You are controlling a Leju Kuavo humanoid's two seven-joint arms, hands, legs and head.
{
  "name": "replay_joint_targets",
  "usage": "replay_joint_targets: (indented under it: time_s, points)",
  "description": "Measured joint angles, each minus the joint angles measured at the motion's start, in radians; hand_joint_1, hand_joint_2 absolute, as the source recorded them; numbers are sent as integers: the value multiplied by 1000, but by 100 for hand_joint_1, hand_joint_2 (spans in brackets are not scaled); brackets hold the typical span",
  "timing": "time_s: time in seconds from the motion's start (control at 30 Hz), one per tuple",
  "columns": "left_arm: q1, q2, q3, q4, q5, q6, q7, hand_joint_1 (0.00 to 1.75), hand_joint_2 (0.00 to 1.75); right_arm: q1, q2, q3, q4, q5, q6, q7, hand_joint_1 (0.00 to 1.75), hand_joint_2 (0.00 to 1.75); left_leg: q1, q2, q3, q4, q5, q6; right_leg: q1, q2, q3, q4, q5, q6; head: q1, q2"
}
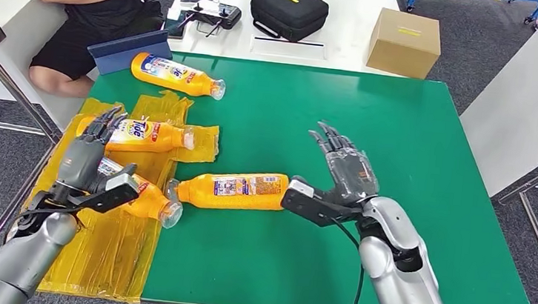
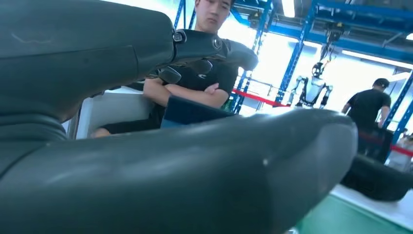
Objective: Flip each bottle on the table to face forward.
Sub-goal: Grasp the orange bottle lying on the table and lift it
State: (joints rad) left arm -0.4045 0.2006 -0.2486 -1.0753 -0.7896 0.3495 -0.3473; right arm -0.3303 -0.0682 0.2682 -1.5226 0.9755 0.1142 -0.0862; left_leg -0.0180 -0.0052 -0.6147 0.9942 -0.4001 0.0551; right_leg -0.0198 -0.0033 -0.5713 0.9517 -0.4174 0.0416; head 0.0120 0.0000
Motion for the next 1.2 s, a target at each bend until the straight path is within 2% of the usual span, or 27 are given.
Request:
replay_joint_targets:
  time_s: [0.07, 0.17, 0.27, 0.47, 0.6, 0.9, 1.2]
  points:
    - [0, -5, 24, -19, 117, -74, -28, 0, 0, -4, 0, 21, 17, 3, -2, 6, 0, 0, 0, 0, 0, 0, 0, 0, 0, 0, 0, 0, 0, 0, 0, 0]
    - [0, -21, 82, -73, 437, -233, -68, 0, 0, -24, 0, 56, 57, 11, -2, 25, 0, 0, 0, 1, 0, 0, 0, 0, 0, 0, 0, 0, 0, 0, 0, 0]
    - [-18, -38, 141, -126, 659, -332, -75, 0, 0, -45, 3, 92, 107, 15, -5, 46, 0, 0, 0, 0, 0, 0, 1, 0, 0, 0, 0, 0, 0, 0, 0, 0]
    - [-58, -62, 185, -153, 763, -372, -76, 0, 0, -64, 17, 139, 185, 18, -16, 66, 0, 0, 0, 0, 0, 0, 1, 0, 0, 0, 0, 0, 0, 0, 0, 0]
    - [-70, -70, 190, -150, 803, -389, -78, 0, 0, -67, 22, 151, 208, 25, -21, 72, 0, 175, 0, -1, 0, 0, 1, 0, 0, -1, 0, 0, 0, 0, 0, 0]
    - [-146, -97, 187, -66, 825, -369, -114, 0, 0, -80, 51, 179, 285, 50, -44, 83, 0, 175, 0, 0, 0, 0, 1, 0, 0, -1, 0, 0, 0, 0, 0, 0]
    - [-162, -101, 187, -31, 833, -364, -121, 0, 0, -107, 51, 203, 350, 55, -69, 67, 0, 175, 0, 0, 0, 0, 1, 0, 0, -1, 0, 0, 0, 0, 0, 0]
